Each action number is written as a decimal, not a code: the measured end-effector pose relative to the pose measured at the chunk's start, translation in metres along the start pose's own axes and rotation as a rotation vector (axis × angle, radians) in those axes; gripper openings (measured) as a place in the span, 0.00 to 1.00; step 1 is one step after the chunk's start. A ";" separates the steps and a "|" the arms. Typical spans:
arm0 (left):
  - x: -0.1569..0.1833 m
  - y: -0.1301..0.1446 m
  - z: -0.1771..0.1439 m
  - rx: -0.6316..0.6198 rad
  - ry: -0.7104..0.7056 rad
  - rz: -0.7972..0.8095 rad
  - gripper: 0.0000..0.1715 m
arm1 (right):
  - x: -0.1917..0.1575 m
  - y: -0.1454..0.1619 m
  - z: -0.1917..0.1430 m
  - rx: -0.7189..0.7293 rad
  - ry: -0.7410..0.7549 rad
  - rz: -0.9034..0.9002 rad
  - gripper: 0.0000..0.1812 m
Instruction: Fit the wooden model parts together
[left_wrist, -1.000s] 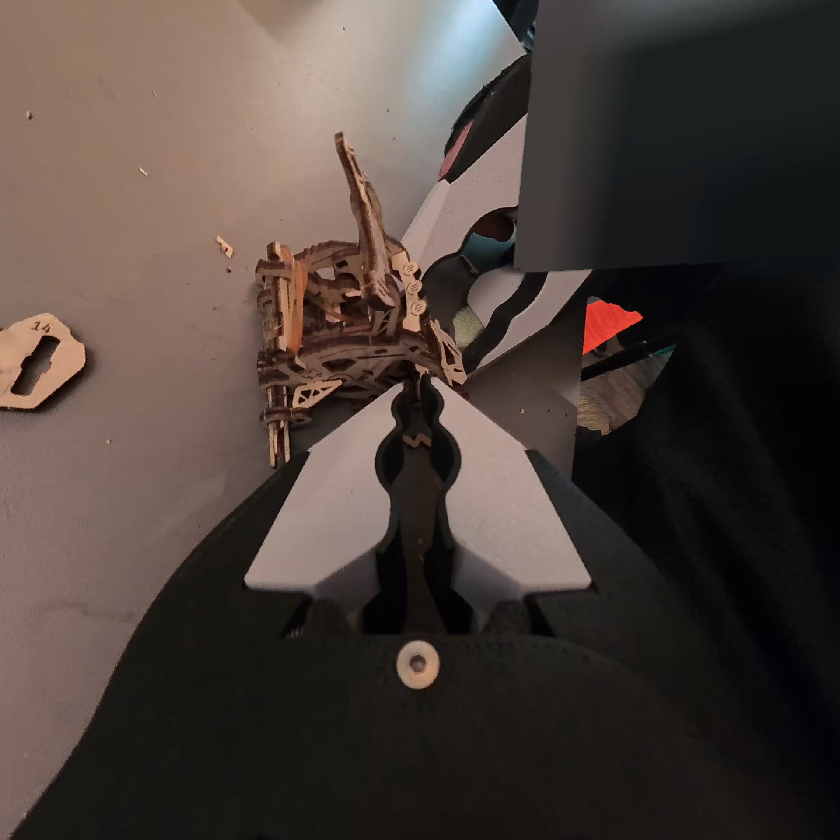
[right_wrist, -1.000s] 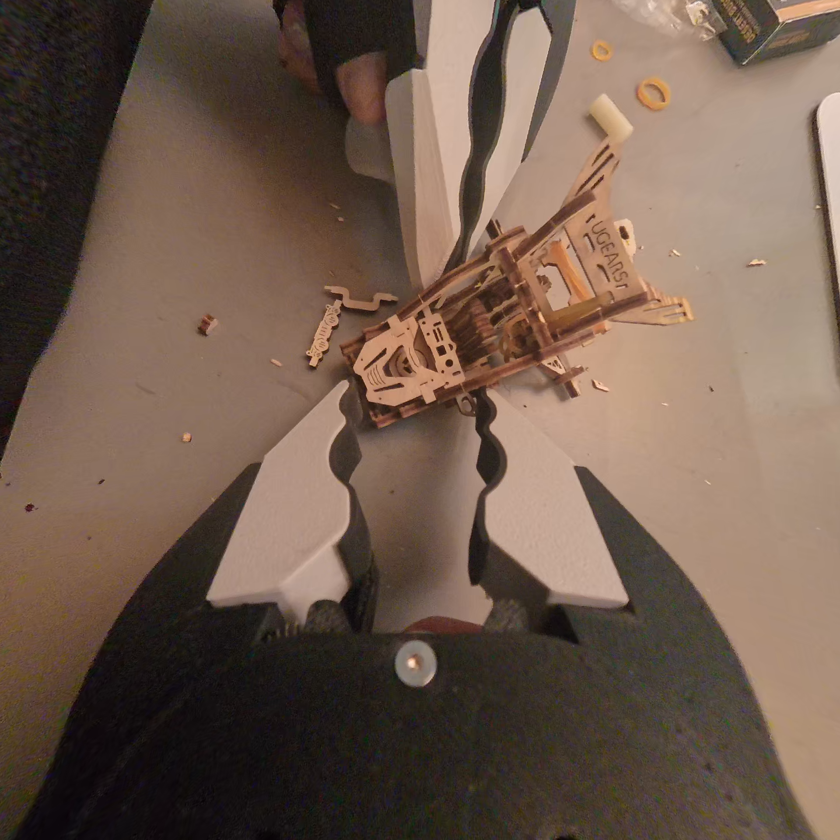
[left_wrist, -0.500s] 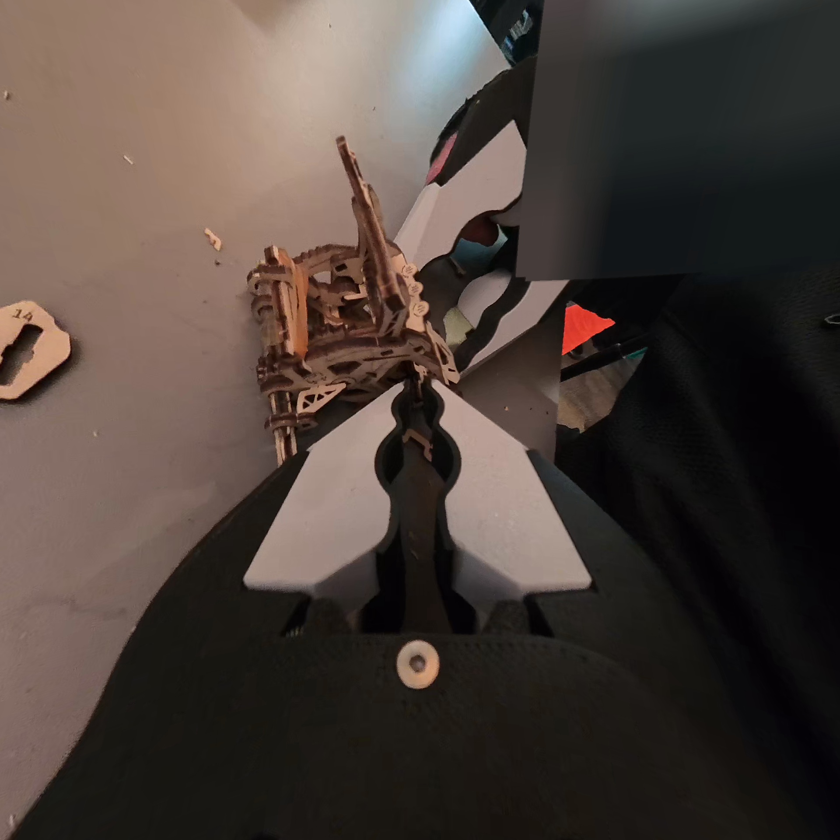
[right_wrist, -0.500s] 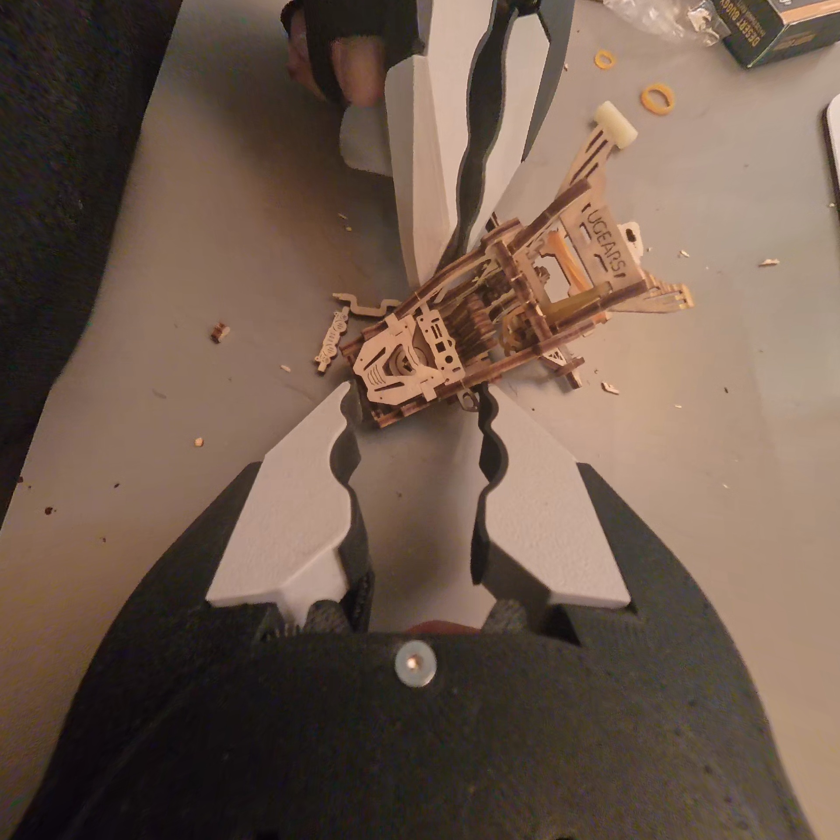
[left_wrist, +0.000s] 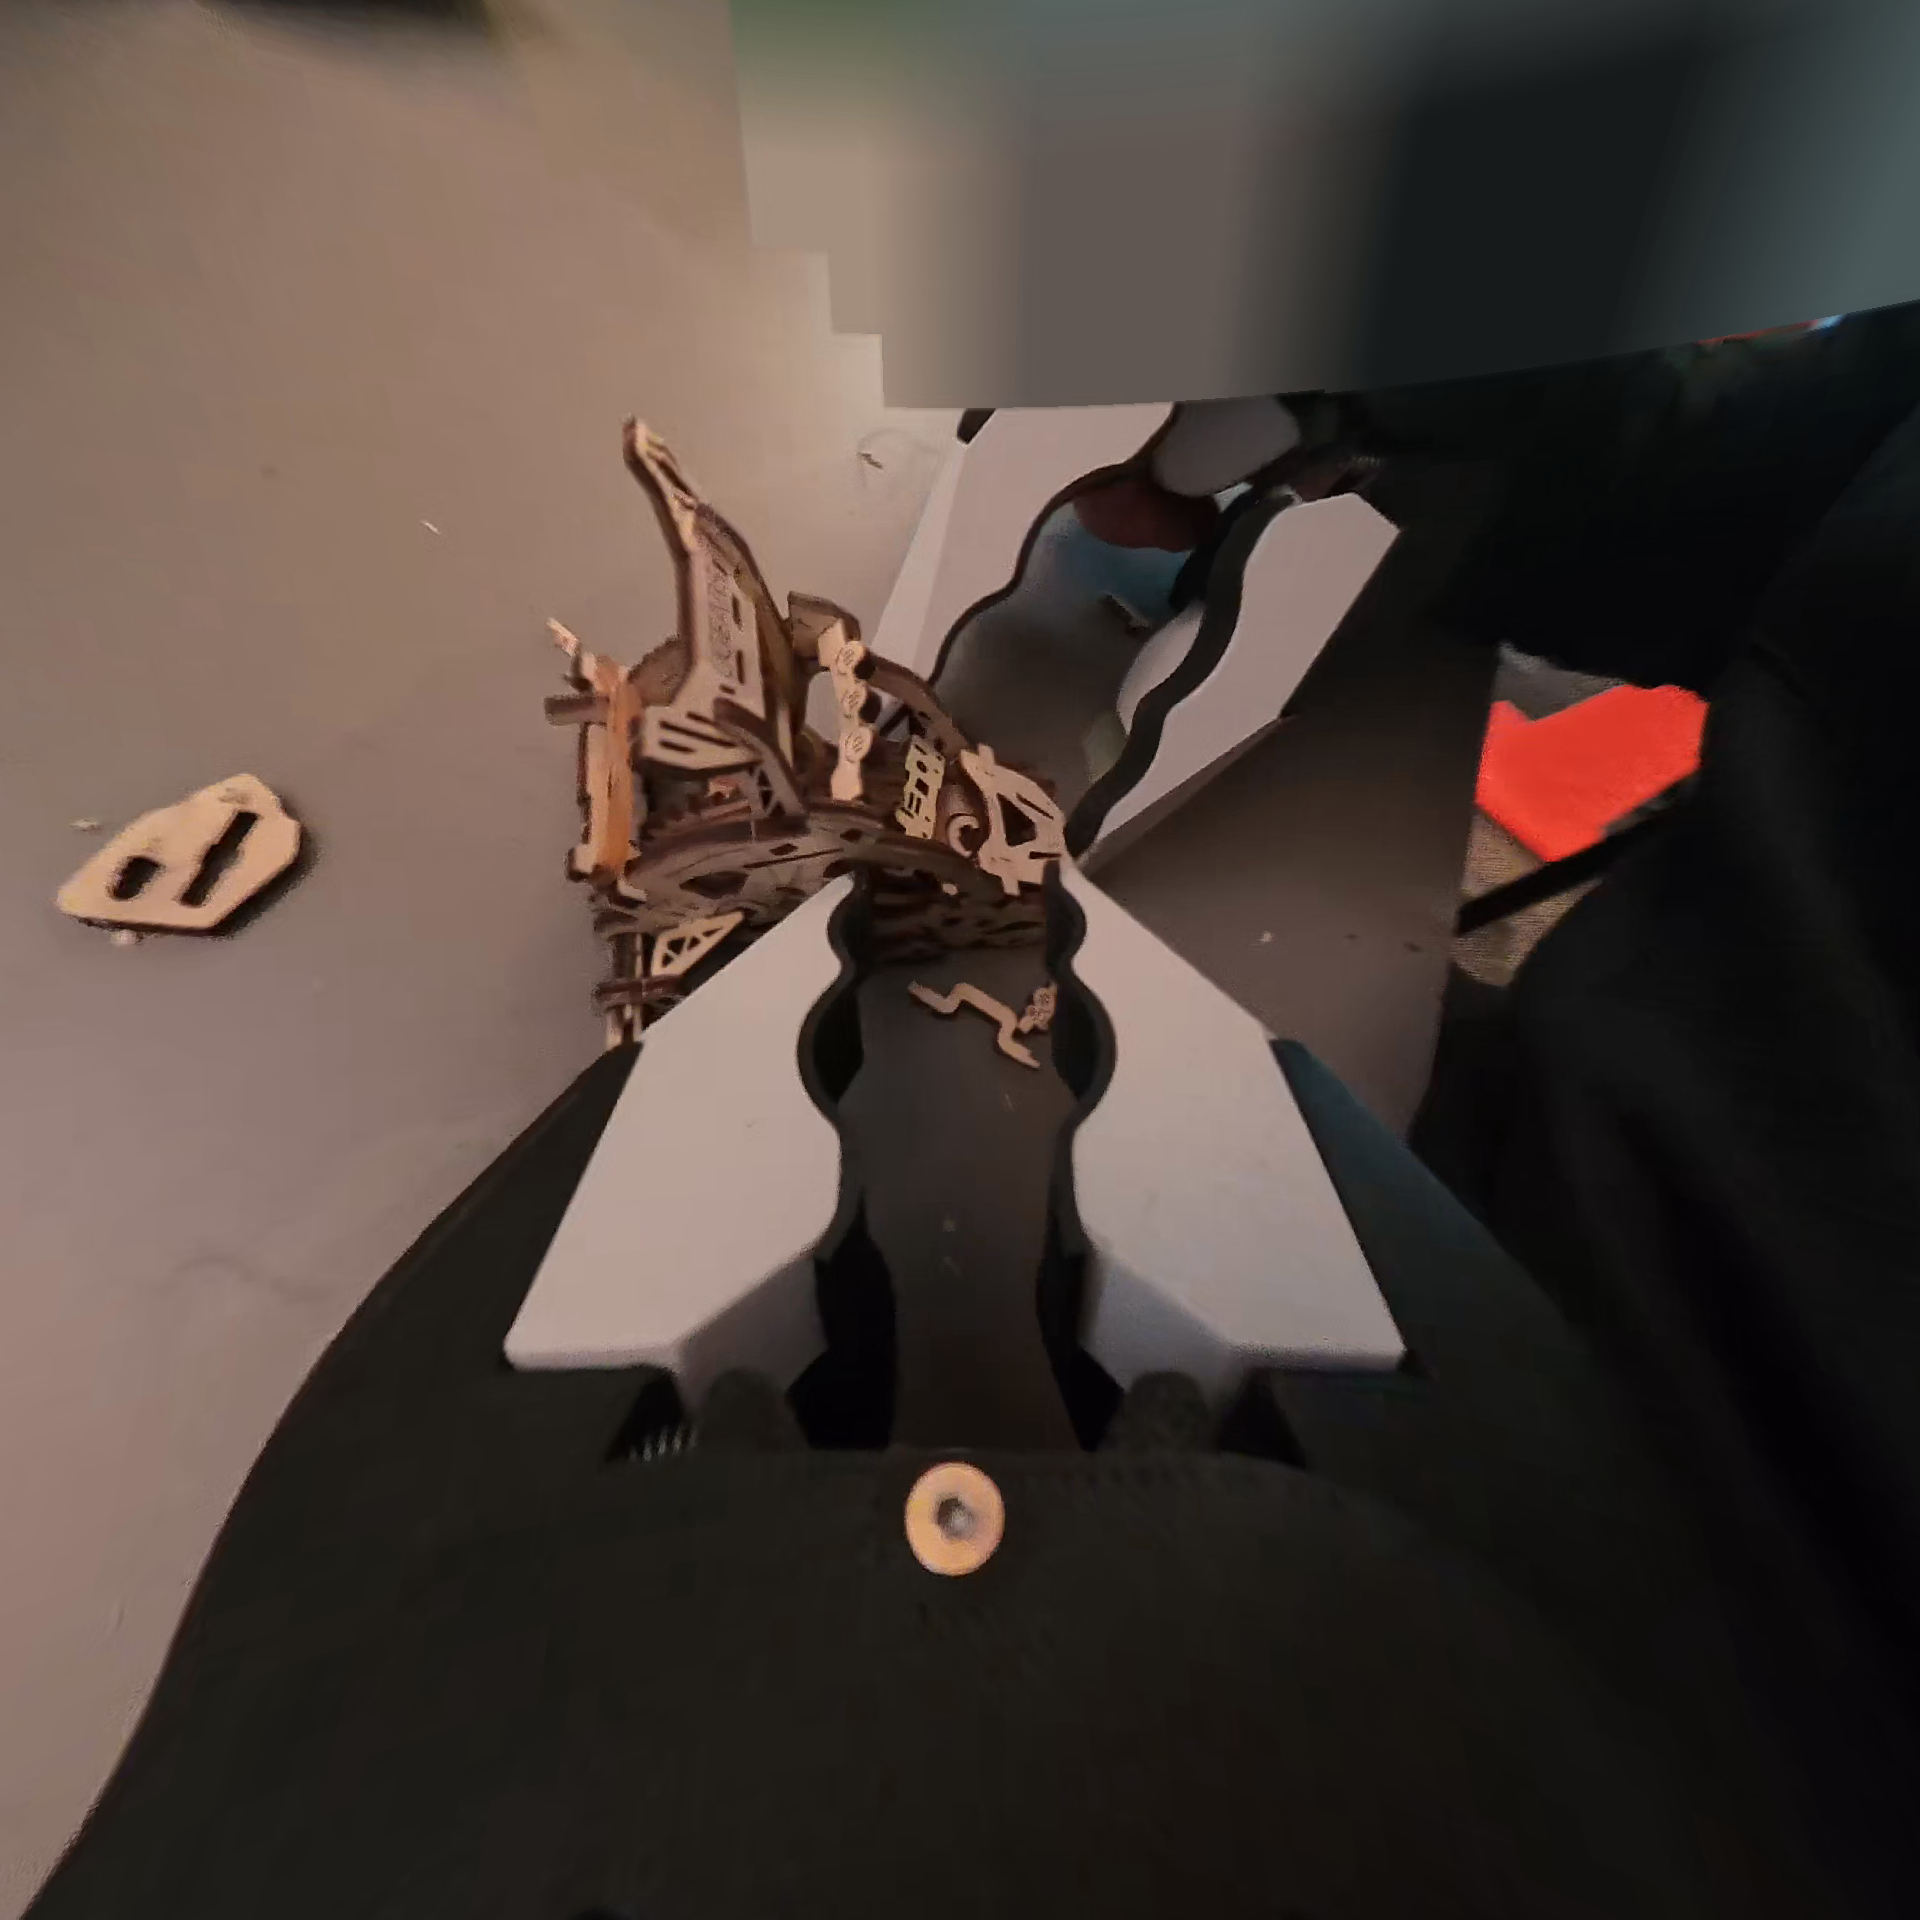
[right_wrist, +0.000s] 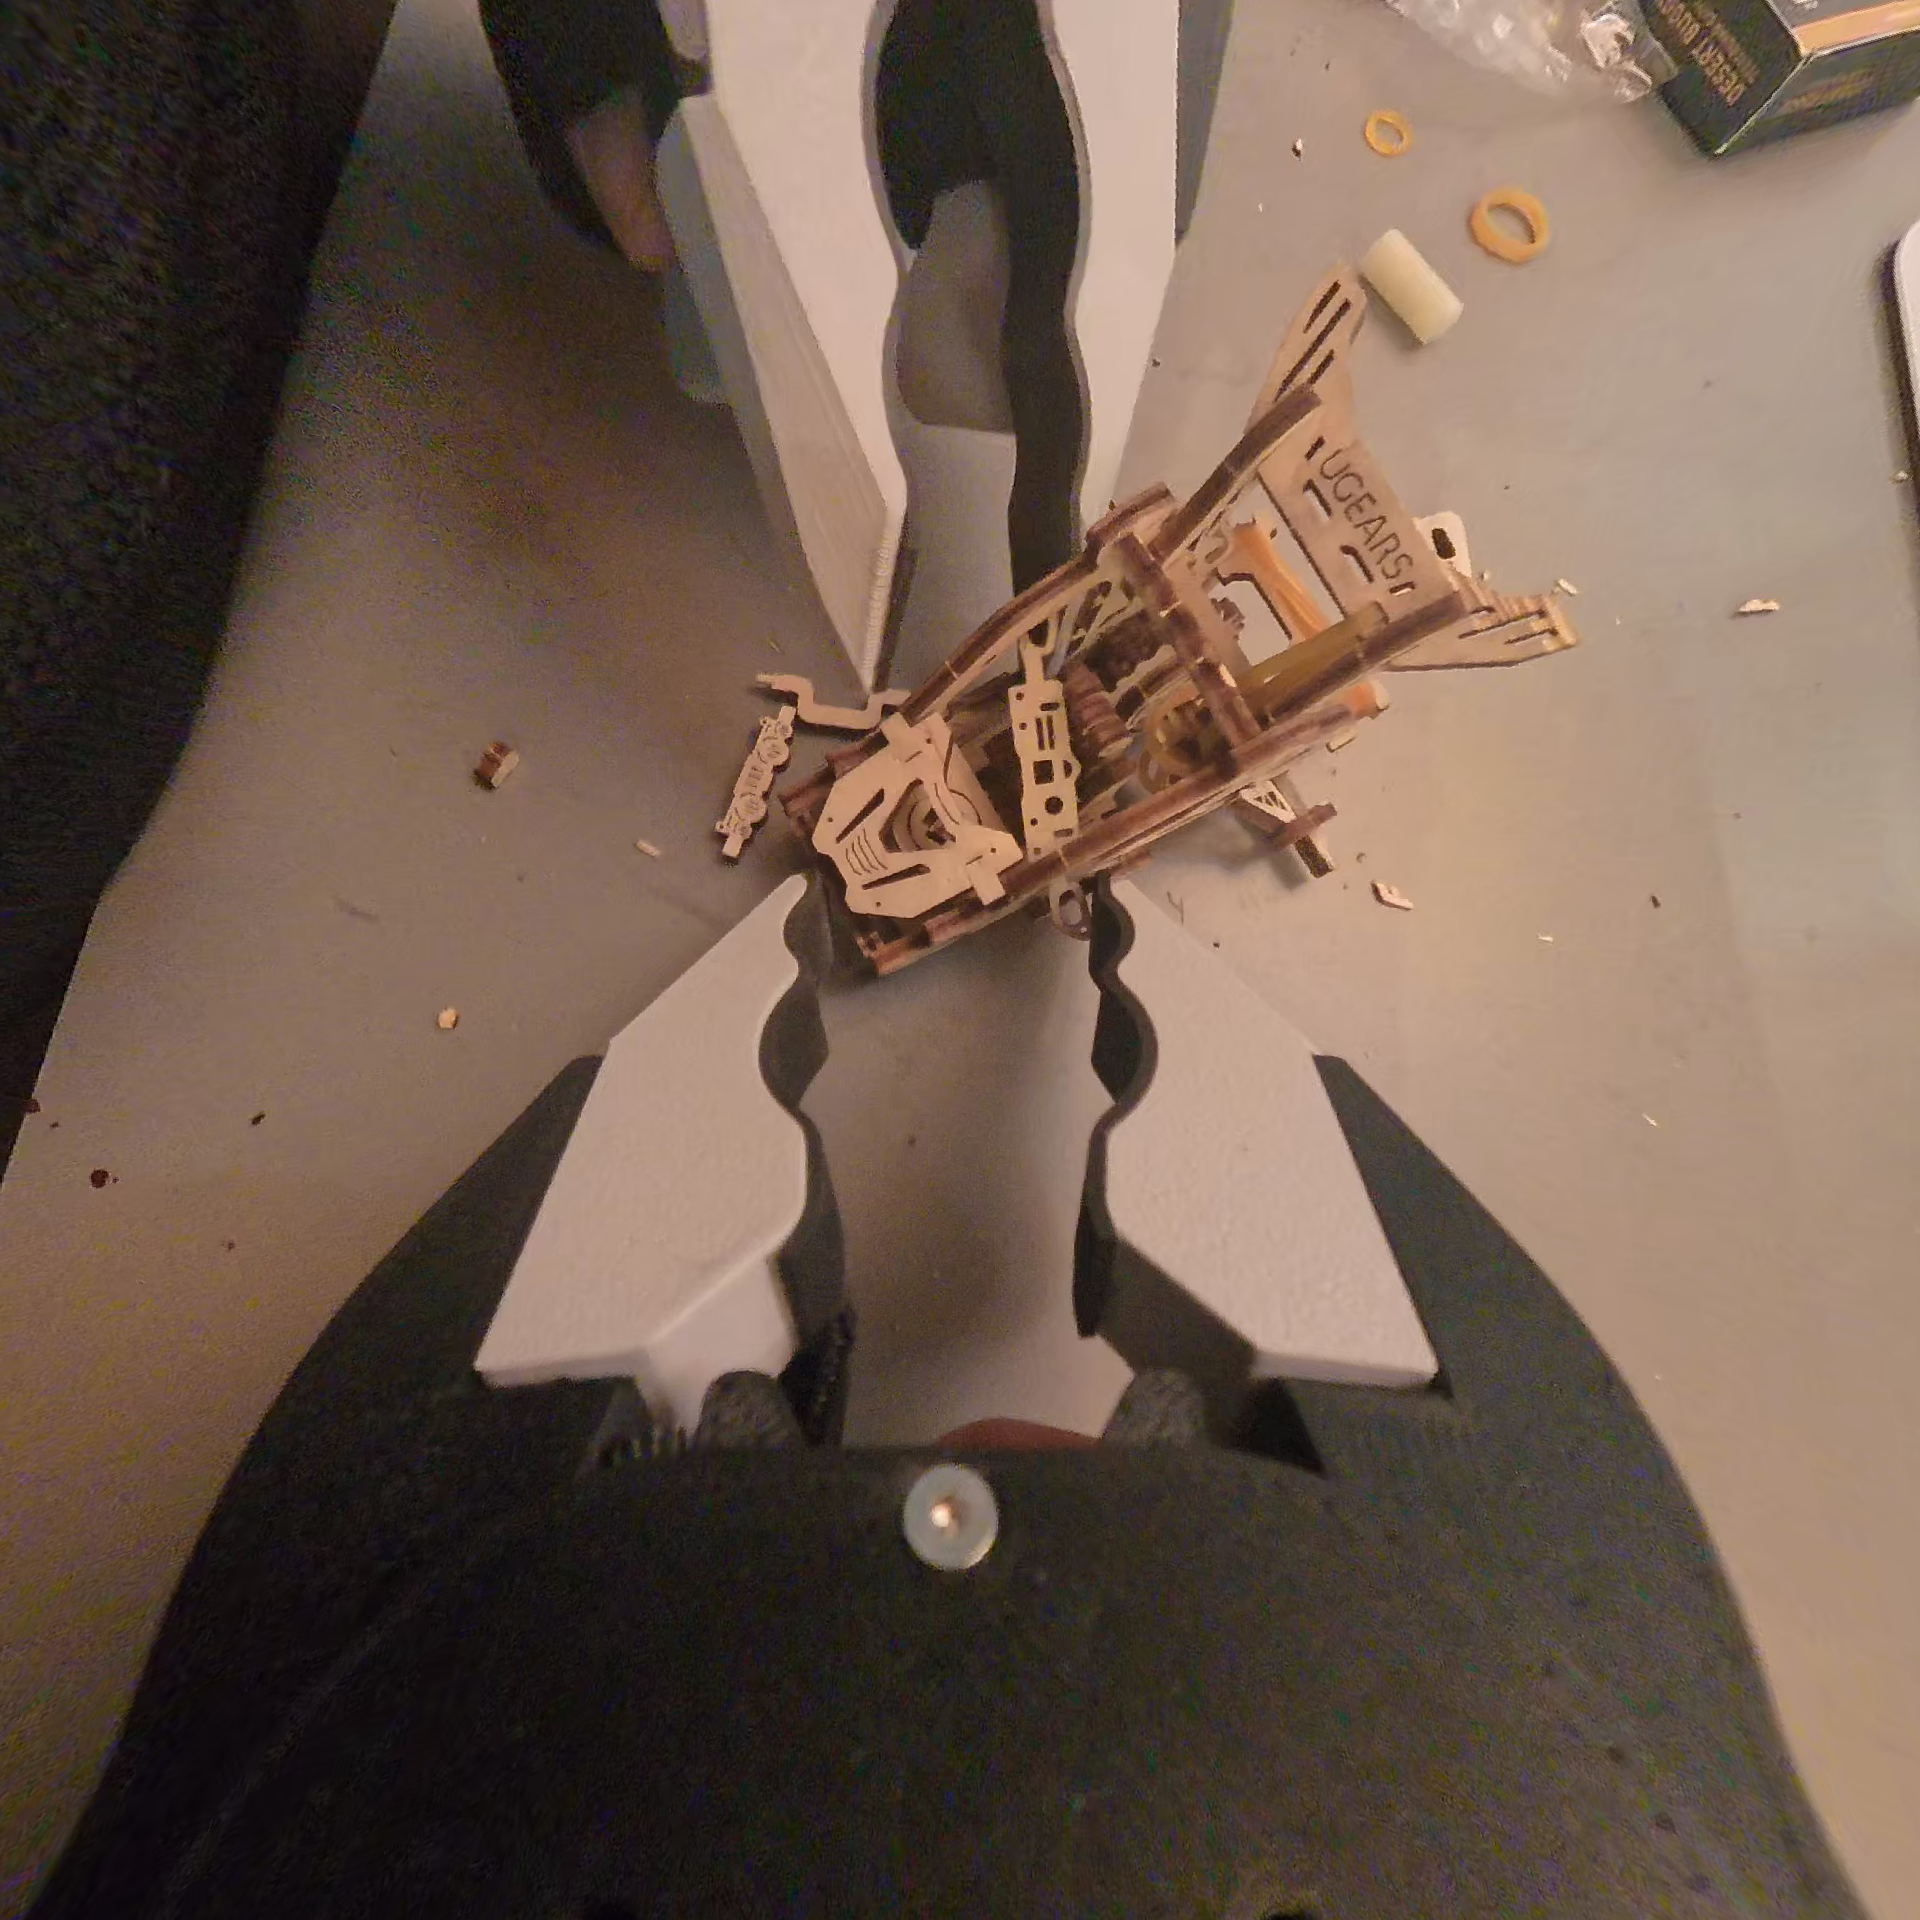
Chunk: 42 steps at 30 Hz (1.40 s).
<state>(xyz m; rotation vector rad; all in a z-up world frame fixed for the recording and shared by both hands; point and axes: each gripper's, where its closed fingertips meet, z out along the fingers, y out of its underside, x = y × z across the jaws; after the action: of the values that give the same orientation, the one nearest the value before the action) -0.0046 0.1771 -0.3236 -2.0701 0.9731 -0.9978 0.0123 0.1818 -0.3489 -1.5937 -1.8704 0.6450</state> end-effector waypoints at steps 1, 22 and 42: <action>-0.002 -0.001 -0.002 0.012 -0.041 0.031 0.16 | 0.000 0.000 0.000 0.001 -0.001 0.002 0.27; 0.000 0.004 0.000 -0.011 -0.251 0.342 0.17 | -0.002 0.000 0.000 -0.005 -0.009 0.013 0.26; -0.015 0.013 -0.020 -0.020 -0.308 0.270 0.27 | 0.007 -0.017 0.017 -0.078 0.010 0.122 0.27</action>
<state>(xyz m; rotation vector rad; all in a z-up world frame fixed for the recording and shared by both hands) -0.0326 0.1783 -0.3290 -1.9687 1.0642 -0.5155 -0.0123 0.1861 -0.3479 -1.7683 -1.8218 0.6218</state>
